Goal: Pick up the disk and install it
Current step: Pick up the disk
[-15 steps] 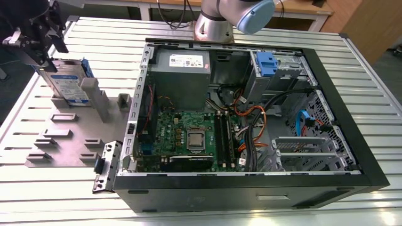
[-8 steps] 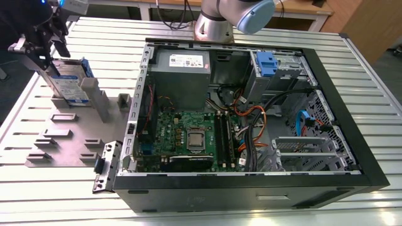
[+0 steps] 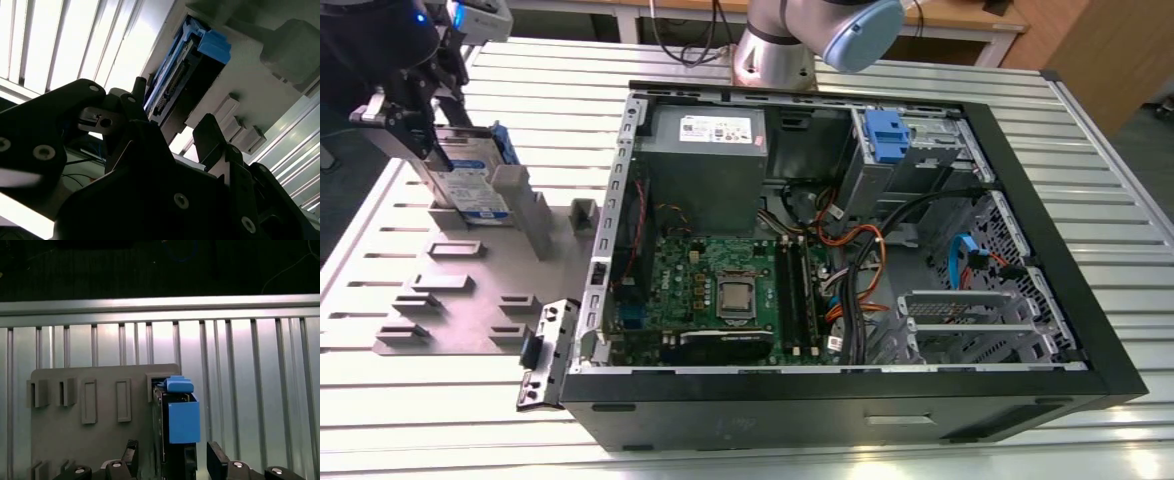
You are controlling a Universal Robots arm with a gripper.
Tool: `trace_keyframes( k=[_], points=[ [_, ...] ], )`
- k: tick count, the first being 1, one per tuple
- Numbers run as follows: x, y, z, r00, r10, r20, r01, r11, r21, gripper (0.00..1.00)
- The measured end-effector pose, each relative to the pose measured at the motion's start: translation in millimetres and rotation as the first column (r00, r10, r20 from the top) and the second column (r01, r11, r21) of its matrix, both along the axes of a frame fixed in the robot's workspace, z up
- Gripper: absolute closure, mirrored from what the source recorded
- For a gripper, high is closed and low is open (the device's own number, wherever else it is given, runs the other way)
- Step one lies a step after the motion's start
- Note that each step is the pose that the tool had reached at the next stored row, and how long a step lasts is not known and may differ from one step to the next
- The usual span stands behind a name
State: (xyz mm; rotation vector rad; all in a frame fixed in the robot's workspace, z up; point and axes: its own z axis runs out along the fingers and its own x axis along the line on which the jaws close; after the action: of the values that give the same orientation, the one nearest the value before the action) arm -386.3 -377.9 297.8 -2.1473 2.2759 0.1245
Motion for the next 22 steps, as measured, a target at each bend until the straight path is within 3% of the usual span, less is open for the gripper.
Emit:
trace_keyframes(
  k=[8,14,22],
  points=[
    [0.0,0.0,4.1,1.0,0.004,0.0003,-0.004,1.0,0.0002,0.35],
    [0.8,4.1,4.1,1.0,0.005,0.0002,-0.005,1.0,0.0002,0.35],
    [1.4,4.5,6.7,1.0,0.005,0.0002,-0.005,1.0,0.0001,0.35]
  ],
)
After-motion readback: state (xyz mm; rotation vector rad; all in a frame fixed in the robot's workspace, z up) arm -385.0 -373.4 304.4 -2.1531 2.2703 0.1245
